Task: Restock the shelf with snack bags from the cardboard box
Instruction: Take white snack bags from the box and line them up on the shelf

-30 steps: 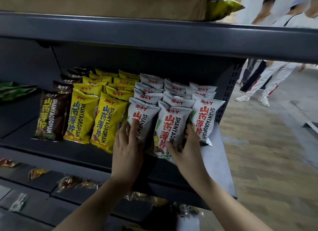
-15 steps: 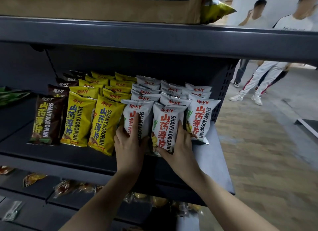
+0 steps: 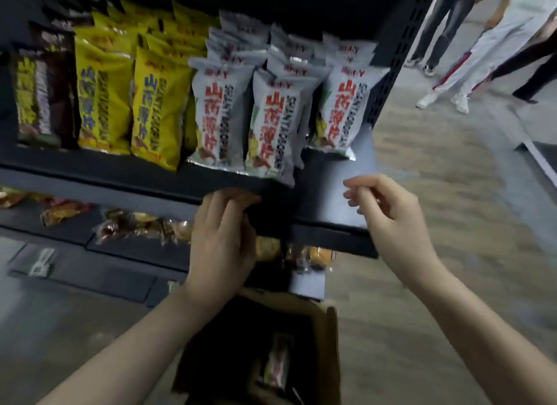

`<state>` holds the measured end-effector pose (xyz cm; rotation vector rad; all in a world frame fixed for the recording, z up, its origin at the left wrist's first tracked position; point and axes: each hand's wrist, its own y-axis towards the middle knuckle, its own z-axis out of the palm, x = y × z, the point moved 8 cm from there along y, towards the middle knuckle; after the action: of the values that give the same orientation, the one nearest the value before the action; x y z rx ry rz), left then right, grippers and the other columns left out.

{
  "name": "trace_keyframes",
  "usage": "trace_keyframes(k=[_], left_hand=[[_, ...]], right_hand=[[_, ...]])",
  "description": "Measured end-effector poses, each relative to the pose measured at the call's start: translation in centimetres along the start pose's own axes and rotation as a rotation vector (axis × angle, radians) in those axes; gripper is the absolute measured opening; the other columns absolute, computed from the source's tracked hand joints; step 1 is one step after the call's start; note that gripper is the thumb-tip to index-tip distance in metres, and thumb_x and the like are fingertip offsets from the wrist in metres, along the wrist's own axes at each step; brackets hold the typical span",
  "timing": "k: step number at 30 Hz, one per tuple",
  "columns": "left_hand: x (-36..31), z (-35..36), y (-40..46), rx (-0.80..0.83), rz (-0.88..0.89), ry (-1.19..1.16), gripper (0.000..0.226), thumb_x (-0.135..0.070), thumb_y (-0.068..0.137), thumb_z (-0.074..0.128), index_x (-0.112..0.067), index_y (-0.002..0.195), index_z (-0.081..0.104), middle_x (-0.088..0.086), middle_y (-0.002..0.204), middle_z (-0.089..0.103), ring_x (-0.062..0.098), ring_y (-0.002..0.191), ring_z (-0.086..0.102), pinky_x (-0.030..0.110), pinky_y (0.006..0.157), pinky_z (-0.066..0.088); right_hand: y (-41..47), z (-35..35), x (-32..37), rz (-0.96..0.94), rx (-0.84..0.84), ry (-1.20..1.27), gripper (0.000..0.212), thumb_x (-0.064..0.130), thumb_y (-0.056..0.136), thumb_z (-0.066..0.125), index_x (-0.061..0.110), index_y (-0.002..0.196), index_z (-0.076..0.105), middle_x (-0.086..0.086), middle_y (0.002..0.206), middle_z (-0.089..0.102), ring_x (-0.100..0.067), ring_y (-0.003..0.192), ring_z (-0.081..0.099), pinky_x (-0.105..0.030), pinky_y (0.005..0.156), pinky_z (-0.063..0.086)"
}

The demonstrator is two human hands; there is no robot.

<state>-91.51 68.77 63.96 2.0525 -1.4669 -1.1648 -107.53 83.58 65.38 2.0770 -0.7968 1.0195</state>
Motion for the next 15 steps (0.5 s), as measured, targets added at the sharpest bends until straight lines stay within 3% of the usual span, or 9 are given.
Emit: trace_keyframes(k=[4, 7, 10, 12, 13, 15], left_hand=[[-1.1, 0.9, -7.2, 0.203, -0.024, -0.137, 0.016, -0.008, 0.085, 0.042, -0.015, 0.095, 0.052, 0.009, 0.084, 0.062, 0.021, 0.077, 0.053, 0.029, 0.063, 0.042], [0.1, 4.2, -12.8, 0.496, -0.148, -0.138, 0.023, -0.019, 0.084, 0.041, -0.019, 0.096, 0.061, 0.001, 0.082, 0.067, 0.016, 0.074, 0.062, 0.025, 0.06, 0.047], [2.5, 8.9, -18.3, 0.885, -0.382, -0.017, 0.035, -0.034, 0.09, 0.033, -0.026, 0.109, 0.061, -0.007, 0.102, 0.067, 0.012, 0.094, 0.066, 0.026, 0.075, 0.051], [4.6, 11.7, -22.0, 1.119, -0.526, 0.036, 0.03, -0.033, 0.097, 0.036, -0.027, 0.121, 0.053, -0.007, 0.119, 0.061, 0.013, 0.11, 0.058, 0.03, 0.089, 0.047], [5.3, 12.9, -23.5, 1.201, -0.586, 0.021, 0.03, -0.031, 0.098, 0.037, -0.026, 0.124, 0.051, -0.005, 0.123, 0.059, 0.014, 0.113, 0.056, 0.031, 0.092, 0.045], [6.8, 15.1, -26.2, 1.3, -0.686, 0.005, 0.031, -0.028, 0.098, 0.035, -0.022, 0.124, 0.051, -0.001, 0.124, 0.058, 0.018, 0.114, 0.054, 0.031, 0.092, 0.043]], right_hand=[[-6.9, 2.3, 0.9, -0.002, 0.178, 0.126, 0.017, 0.02, 0.091, 0.051, 0.029, 0.092, 0.064, 0.008, 0.081, 0.068, -0.007, 0.078, 0.066, -0.02, 0.07, 0.052], [-10.9, 6.0, -2.3, 0.128, 0.416, 0.037, 0.016, 0.028, 0.092, 0.05, 0.036, 0.097, 0.062, 0.014, 0.084, 0.066, -0.005, 0.085, 0.065, -0.017, 0.073, 0.049], [-14.8, 10.8, -8.0, 0.302, 0.706, -0.162, 0.018, 0.025, 0.095, 0.05, 0.028, 0.108, 0.062, 0.016, 0.097, 0.065, 0.001, 0.094, 0.059, -0.015, 0.079, 0.045], [-17.2, 14.1, -12.6, 0.39, 0.882, -0.3, 0.021, 0.026, 0.095, 0.049, 0.023, 0.113, 0.061, 0.006, 0.107, 0.065, -0.007, 0.097, 0.059, -0.019, 0.078, 0.043], [-18.4, 15.6, -15.0, 0.465, 0.956, -0.344, 0.02, 0.025, 0.095, 0.048, 0.021, 0.11, 0.061, 0.002, 0.107, 0.065, -0.01, 0.093, 0.059, -0.021, 0.074, 0.043], [-20.5, 18.2, -19.2, 0.628, 1.036, -0.339, 0.013, 0.02, 0.092, 0.048, 0.021, 0.083, 0.057, 0.002, 0.09, 0.062, -0.008, 0.074, 0.052, -0.021, 0.063, 0.039]])
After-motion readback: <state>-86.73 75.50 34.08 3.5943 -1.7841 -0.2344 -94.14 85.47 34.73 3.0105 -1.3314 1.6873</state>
